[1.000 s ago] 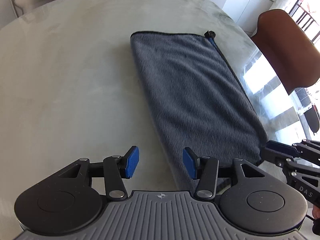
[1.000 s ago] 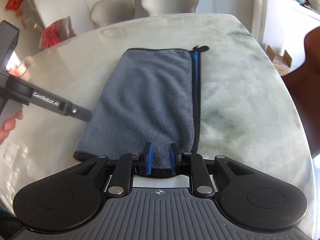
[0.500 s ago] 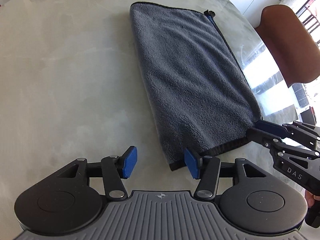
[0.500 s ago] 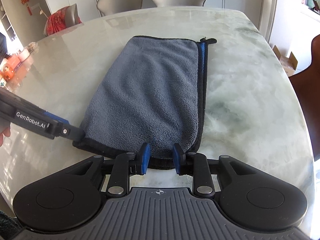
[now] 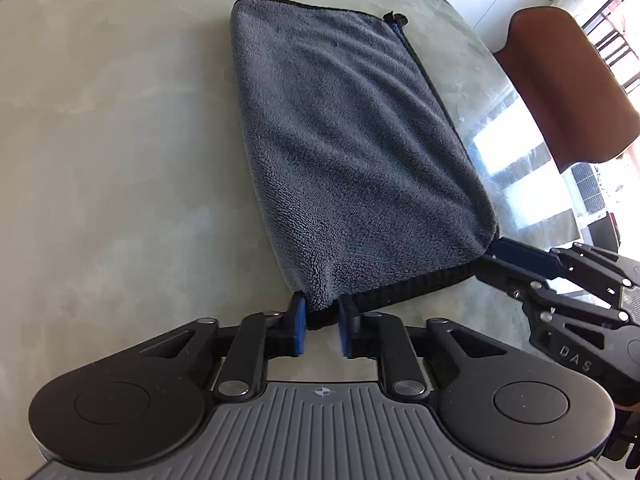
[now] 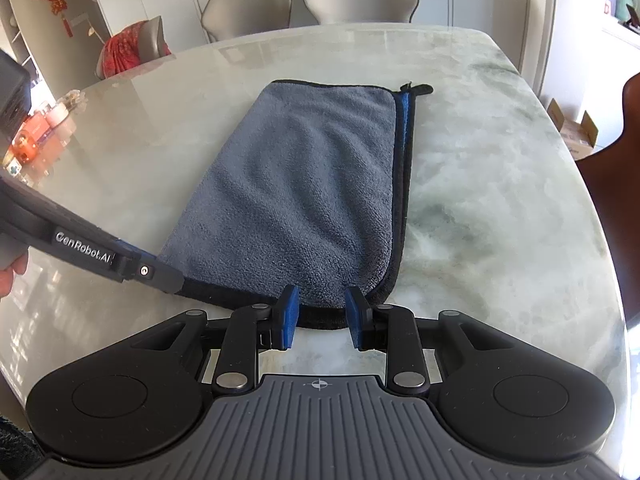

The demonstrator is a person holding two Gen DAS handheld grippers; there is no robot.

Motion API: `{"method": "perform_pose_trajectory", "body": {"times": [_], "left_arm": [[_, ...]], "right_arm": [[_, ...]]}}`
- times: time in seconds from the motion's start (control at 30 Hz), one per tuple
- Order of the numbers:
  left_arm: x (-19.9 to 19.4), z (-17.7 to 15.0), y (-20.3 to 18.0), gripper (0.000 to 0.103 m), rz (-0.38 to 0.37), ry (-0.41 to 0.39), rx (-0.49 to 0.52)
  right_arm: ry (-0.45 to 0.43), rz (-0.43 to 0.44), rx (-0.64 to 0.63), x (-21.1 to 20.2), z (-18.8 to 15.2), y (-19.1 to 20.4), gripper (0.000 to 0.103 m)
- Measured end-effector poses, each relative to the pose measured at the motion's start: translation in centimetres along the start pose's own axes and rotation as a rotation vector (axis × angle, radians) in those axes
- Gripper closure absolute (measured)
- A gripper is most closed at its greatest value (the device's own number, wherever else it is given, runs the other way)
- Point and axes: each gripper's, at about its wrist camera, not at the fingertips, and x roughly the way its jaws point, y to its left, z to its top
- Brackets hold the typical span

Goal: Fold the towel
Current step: 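Close the left gripper on one towel corner while the right gripper grasps the other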

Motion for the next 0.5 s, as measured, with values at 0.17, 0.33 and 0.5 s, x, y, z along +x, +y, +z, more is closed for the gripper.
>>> {"method": "perform_pose_trajectory", "body": {"times": [0.17,0.33,0.5], "left_arm": [[-1.0,1.0,0.2,0.096,-0.030,-0.005,-0.033],[-1.8,1.8,-0.1,0.096,-0.039,-0.017,-0.019],[-2.3,2.2,0.0,0.095,-0.056,-0.008,-0.034]], "right_arm": [[-0.015,0.056,-0.124,-0.2,-0.1,1.7,0.076],[-0.048,0.119,-0.313,0.3,-0.2,4.6,0.071],[-0.060,0.147,-0.444,1.8,0.0,6.9,0.070]]}}
